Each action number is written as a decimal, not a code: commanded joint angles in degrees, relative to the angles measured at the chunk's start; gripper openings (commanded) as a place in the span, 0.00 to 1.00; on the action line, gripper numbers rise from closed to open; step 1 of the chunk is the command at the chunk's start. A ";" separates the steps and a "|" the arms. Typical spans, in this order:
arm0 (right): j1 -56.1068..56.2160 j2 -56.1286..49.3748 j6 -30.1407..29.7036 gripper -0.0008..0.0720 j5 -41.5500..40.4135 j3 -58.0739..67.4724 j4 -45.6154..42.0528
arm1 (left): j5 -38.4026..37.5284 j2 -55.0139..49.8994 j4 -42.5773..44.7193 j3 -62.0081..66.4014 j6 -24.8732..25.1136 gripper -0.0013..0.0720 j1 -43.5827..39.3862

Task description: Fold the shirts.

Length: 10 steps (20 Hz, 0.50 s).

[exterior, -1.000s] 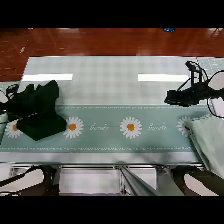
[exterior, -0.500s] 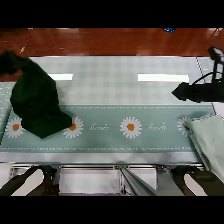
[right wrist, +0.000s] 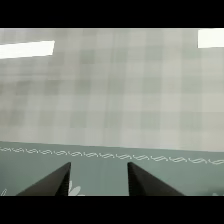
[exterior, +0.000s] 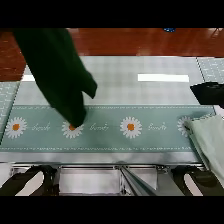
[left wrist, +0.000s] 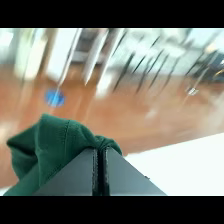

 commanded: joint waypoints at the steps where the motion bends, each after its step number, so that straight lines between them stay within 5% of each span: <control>1: 0.07 4.15 0.44 0.58 -0.09 0.00 -0.09 | 3.93 0.07 -0.42 7.39 -1.68 0.04 -6.40; 5: 0.07 4.96 0.59 0.58 0.31 0.00 0.07 | 4.70 -0.26 -0.37 3.58 -1.01 0.04 -15.76; 10: 0.04 4.94 0.63 0.58 0.37 -0.02 -0.20 | 7.30 0.76 -0.37 -18.29 0.02 0.04 -27.71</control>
